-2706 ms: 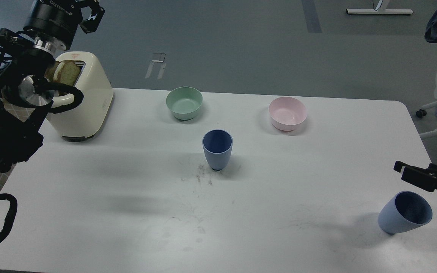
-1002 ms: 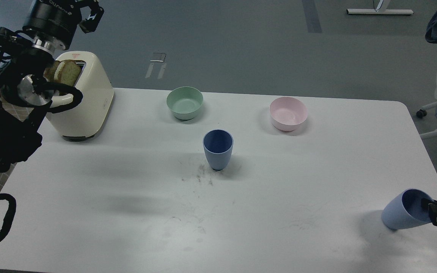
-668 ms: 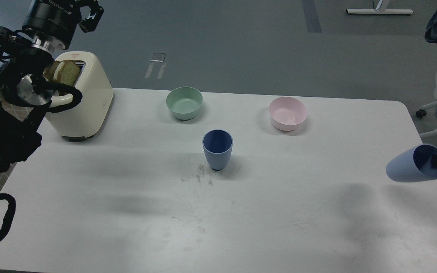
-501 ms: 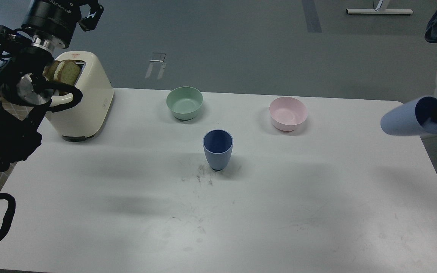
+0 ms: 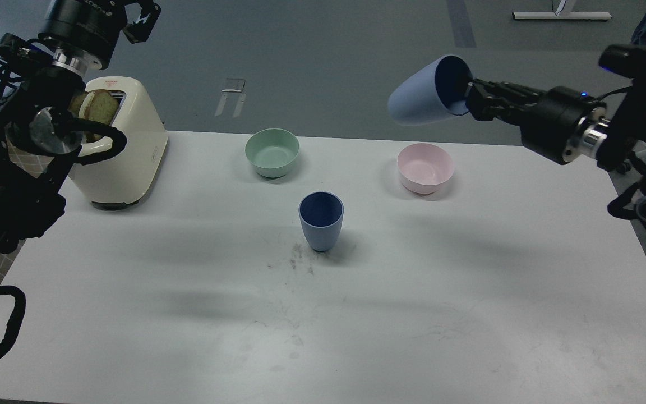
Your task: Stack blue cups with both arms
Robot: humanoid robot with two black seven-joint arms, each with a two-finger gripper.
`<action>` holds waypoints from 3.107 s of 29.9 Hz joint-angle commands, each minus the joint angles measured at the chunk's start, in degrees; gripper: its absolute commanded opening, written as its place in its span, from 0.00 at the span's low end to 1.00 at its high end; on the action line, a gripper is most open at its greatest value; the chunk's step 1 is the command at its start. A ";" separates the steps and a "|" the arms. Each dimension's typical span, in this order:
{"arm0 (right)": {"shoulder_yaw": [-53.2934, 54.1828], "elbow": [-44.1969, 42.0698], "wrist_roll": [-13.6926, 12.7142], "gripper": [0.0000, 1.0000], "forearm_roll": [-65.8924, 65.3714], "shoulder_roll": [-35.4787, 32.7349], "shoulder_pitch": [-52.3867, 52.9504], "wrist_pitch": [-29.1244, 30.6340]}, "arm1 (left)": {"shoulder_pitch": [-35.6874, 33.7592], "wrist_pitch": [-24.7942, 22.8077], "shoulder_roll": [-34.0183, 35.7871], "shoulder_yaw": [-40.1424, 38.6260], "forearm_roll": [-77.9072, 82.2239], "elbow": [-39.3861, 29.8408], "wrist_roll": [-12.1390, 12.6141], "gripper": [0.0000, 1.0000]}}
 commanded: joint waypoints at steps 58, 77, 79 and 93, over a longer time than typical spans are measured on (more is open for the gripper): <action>-24.46 -12.99 -1.79 0.08 -0.57 12.73 10.11 -0.01 | 0.19 -0.58 -0.10 -0.01 0.12 -0.60 -0.26 0.98; -24.37 -12.90 -1.79 0.25 -0.40 12.90 9.31 -0.01 | 0.19 -0.67 0.08 0.08 0.12 -0.60 -0.17 0.98; -24.37 -12.90 -1.79 0.25 -0.40 12.90 9.31 -0.01 | 0.19 -0.67 -0.01 0.08 0.12 -0.60 -0.17 0.98; -11.73 -14.30 -1.79 1.00 0.04 15.98 9.40 -0.01 | 0.37 -0.58 -0.36 0.17 0.03 -0.52 -0.43 0.98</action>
